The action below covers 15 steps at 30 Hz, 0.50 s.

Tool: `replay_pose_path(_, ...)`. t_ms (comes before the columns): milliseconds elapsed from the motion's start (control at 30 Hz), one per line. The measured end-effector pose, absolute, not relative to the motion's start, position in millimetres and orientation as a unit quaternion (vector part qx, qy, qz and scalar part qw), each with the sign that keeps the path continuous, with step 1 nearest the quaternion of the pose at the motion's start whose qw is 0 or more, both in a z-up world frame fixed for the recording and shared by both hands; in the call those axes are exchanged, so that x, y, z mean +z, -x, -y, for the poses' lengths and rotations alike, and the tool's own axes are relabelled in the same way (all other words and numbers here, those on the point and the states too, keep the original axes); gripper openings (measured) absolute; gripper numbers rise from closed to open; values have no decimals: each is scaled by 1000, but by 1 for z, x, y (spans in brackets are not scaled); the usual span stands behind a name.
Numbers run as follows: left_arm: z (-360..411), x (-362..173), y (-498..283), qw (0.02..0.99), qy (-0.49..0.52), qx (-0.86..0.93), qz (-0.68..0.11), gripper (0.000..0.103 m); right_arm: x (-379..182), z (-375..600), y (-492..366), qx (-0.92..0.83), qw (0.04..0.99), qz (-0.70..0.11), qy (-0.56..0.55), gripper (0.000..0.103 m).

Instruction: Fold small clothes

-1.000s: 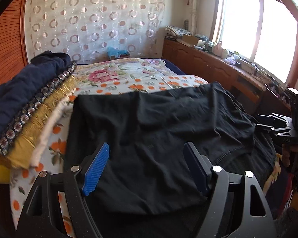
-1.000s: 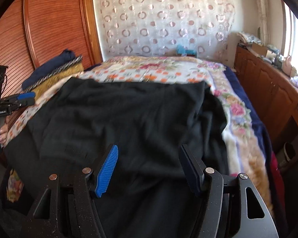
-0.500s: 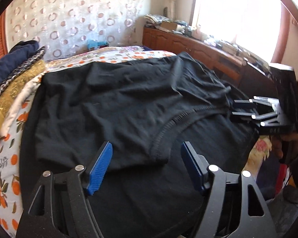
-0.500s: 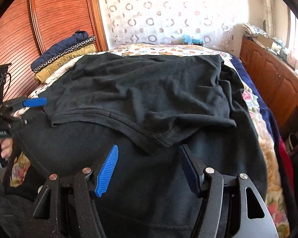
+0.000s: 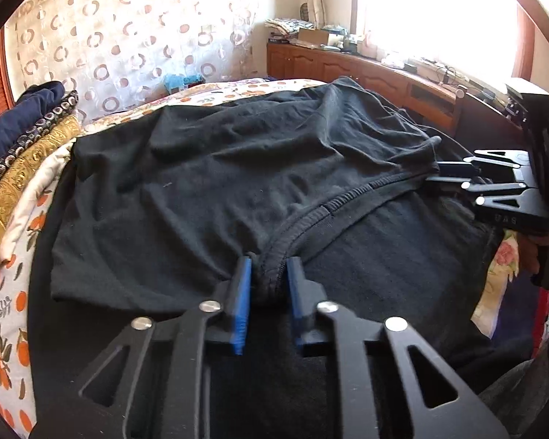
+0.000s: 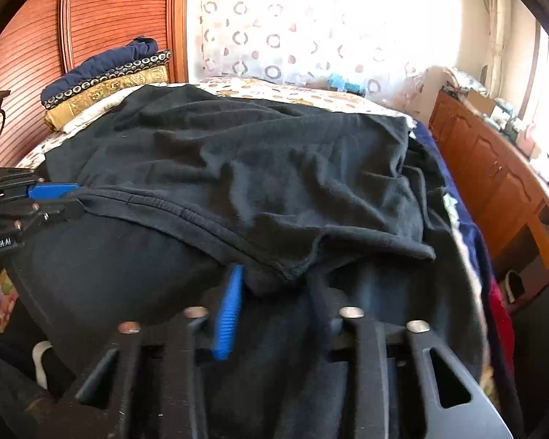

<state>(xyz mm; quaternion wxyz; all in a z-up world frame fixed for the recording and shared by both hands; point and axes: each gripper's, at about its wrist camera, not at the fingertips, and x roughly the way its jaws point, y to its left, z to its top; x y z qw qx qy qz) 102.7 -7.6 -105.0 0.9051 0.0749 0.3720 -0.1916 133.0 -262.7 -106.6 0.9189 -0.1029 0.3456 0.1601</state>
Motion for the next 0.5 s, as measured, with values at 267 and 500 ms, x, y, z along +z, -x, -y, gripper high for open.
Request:
replay_pose_path(267, 4, -80, -92, 918, -68, -195, -339, 15, -99, 267, -129, 177, 923, -329, 93, 11)
replay_pose_path(500, -2, -50, -64, 923, -66, -209, -316, 15, -64, 279, -92, 213, 925, -307, 66, 11)
